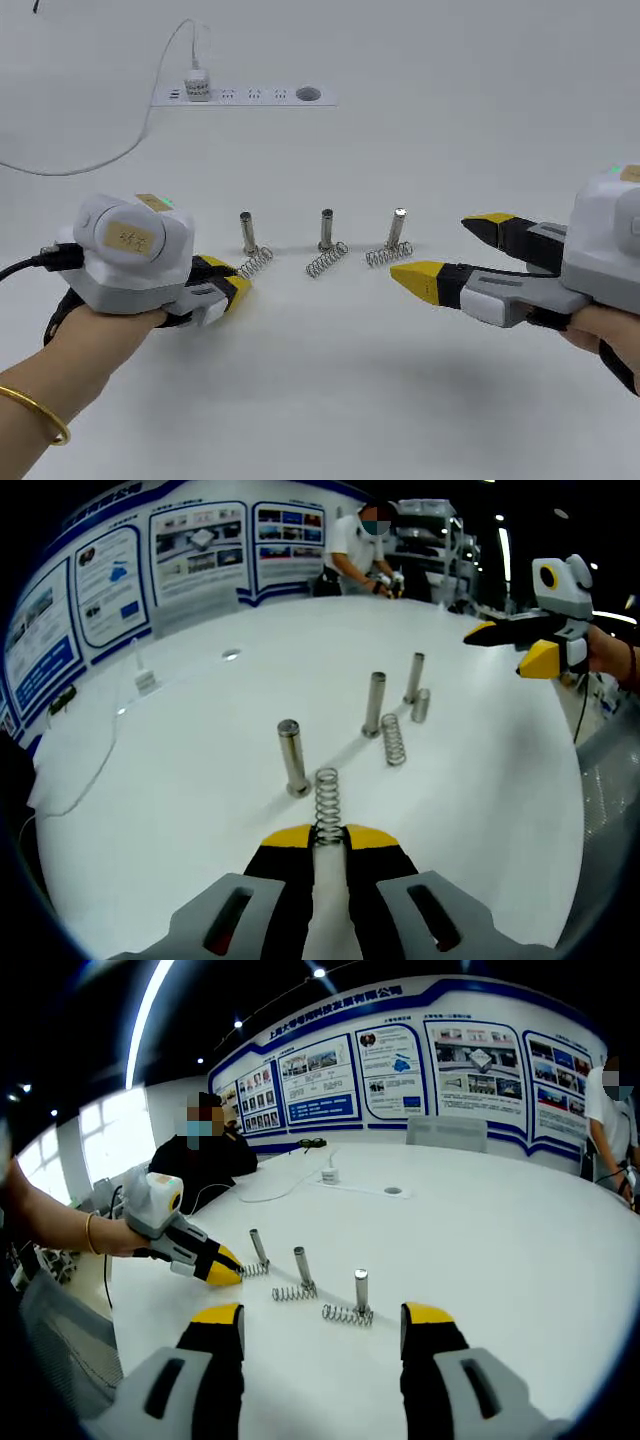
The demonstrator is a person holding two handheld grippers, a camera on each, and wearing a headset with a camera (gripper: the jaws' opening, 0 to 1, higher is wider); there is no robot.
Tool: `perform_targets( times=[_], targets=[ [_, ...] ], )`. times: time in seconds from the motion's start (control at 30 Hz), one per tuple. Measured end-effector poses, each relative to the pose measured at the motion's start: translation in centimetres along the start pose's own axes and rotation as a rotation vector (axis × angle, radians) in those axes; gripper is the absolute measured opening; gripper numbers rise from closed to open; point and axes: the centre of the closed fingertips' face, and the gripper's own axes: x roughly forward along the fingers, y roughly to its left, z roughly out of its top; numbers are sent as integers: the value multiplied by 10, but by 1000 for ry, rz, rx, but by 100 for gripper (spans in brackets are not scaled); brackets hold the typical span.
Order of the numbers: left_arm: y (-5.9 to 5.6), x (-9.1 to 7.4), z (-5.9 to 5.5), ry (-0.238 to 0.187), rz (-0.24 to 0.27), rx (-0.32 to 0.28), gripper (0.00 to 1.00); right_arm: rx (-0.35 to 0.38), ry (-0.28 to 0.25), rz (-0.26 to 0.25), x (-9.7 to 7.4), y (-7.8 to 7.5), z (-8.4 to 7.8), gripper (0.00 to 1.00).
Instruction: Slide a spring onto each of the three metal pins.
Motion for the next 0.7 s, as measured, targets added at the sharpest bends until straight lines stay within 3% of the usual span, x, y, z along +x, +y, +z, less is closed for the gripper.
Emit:
perform_targets(
  times=[0.23, 0.33, 0.4, 0.57, 0.7],
  targets=[
    [-4, -5, -2, -6, -17, -13, 10, 18, 5, 14, 3, 3, -1, 64],
    [-7, -13, 0, -26, -13, 2, 10, 33, 0, 25, 2, 6, 1, 64],
    [-9, -17, 1, -37, -9, -19, 10, 39, -2, 29, 2, 7, 1, 64],
    [-24, -31, 6, -76, -23, -9, 10, 65, -11, 48, 2, 12, 4, 63],
    [-29, -42, 15, -124, -22, -5, 10, 98, -24, 80, 3, 22, 9, 61]
  ],
)
